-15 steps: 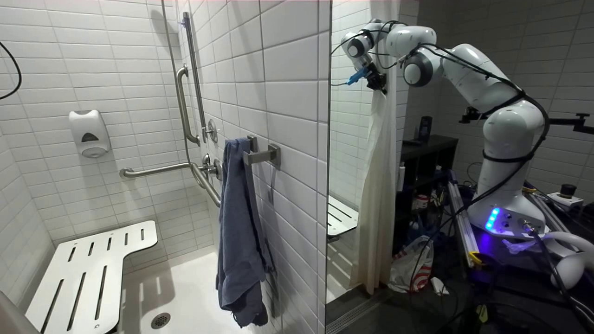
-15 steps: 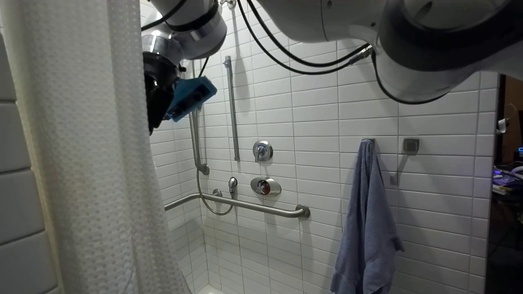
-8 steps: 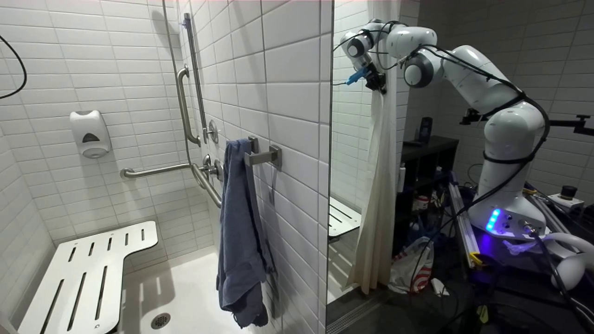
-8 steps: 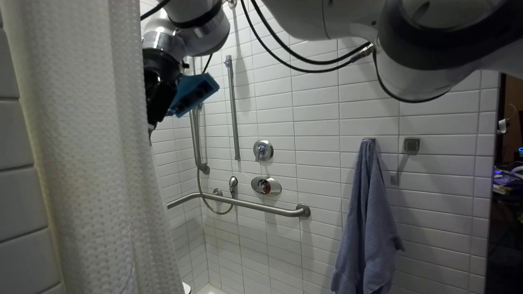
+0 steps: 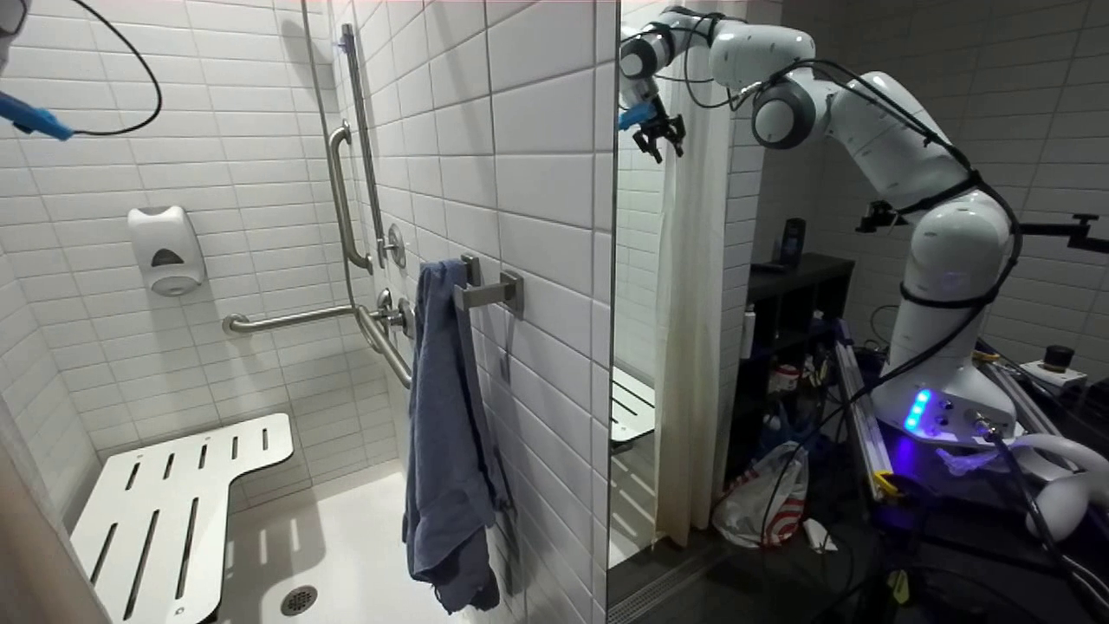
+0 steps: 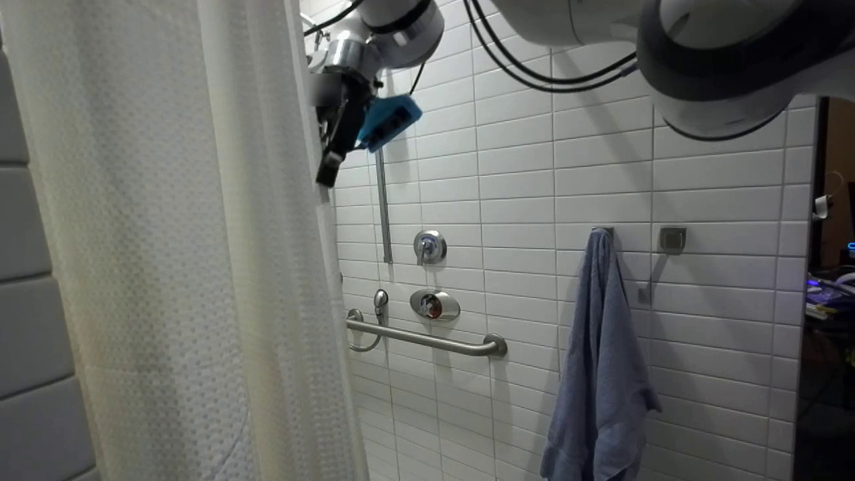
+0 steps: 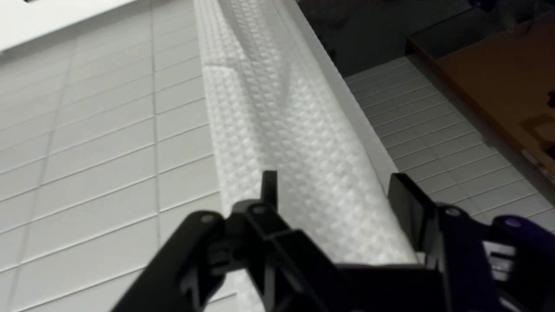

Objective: Move the shower curtain to the left

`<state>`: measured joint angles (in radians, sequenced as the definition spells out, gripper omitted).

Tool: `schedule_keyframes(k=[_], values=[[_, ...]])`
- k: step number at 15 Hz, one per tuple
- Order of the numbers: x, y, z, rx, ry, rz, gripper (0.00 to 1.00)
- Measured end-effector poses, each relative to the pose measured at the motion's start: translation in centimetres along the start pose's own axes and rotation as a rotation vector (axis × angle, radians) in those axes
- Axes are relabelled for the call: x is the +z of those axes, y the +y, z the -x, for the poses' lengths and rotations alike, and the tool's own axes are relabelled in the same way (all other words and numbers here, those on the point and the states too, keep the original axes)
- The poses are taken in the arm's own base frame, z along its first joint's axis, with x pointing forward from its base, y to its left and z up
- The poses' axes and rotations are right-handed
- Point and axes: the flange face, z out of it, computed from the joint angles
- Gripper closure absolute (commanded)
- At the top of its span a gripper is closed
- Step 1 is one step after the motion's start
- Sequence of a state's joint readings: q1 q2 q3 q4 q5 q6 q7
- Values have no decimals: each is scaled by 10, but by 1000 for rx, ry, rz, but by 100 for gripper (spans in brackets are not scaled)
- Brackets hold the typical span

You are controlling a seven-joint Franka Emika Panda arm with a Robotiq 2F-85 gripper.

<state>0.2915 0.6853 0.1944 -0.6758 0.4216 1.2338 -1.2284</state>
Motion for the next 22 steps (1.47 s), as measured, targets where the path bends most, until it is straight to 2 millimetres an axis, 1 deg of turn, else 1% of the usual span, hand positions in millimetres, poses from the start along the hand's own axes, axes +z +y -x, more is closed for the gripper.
schedule_keyframes(k=[1,3,5,7,11,14,16,19,22], values=[[-21,-4,12,36,2,44,0],[-61,-16,35,120,6,127,0],[-93,-29,54,205,11,200,0],[-117,-41,70,295,18,268,0],[-146,-63,95,463,32,408,0],[-157,-80,113,594,30,510,0],[-156,-92,129,696,11,547,0],[-144,-112,153,864,-21,577,0],[-124,-135,169,1038,-35,588,0]])
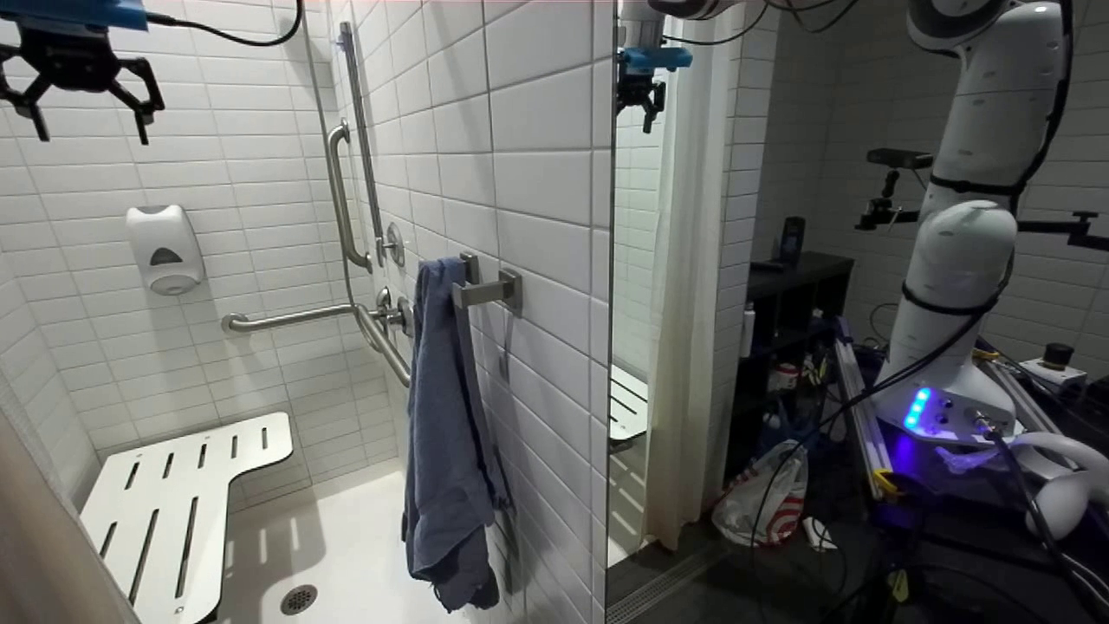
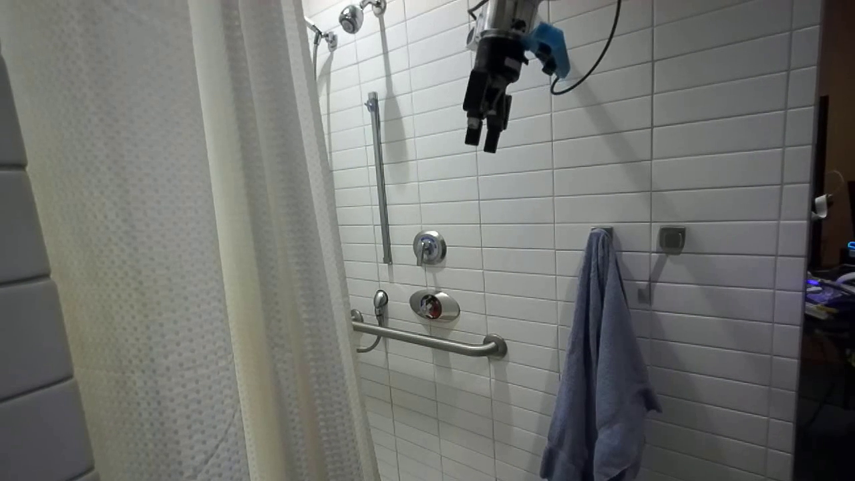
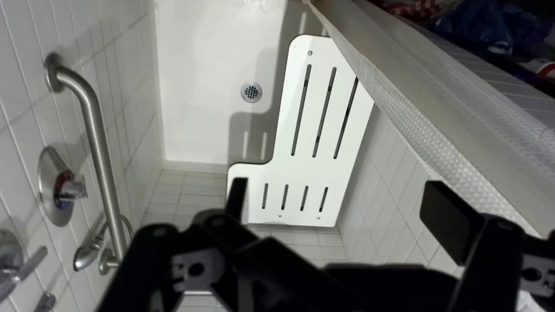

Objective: Move the shower curtain to the left

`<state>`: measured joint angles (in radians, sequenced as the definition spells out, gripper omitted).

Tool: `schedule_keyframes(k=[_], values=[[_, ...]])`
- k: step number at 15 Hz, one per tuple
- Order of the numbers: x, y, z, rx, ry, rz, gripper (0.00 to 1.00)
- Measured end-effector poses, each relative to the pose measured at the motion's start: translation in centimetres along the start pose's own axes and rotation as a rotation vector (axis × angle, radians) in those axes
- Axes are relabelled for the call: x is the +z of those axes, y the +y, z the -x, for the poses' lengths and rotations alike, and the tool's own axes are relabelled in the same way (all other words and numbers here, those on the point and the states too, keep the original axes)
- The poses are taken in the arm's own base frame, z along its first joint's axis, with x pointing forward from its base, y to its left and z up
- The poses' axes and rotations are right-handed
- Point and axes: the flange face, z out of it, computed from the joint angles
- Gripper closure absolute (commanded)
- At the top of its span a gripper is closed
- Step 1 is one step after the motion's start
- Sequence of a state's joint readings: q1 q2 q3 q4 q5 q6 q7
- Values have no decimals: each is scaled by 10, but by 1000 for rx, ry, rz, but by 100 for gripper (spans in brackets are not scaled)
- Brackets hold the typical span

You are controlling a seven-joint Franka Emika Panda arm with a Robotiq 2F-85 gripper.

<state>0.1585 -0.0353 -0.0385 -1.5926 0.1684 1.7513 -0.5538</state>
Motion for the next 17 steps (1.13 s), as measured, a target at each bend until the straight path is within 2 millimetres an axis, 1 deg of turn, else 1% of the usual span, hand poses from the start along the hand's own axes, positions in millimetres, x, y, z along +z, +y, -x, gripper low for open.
schedule_keyframes(k=[4,10,11,13,17], values=[[20,-22,41,227,-38,15,0],[60,-64,103,536,-39,39,0],[63,-68,109,554,-37,43,0],[62,-72,115,567,-30,47,0],[61,-70,117,574,-27,49,0]])
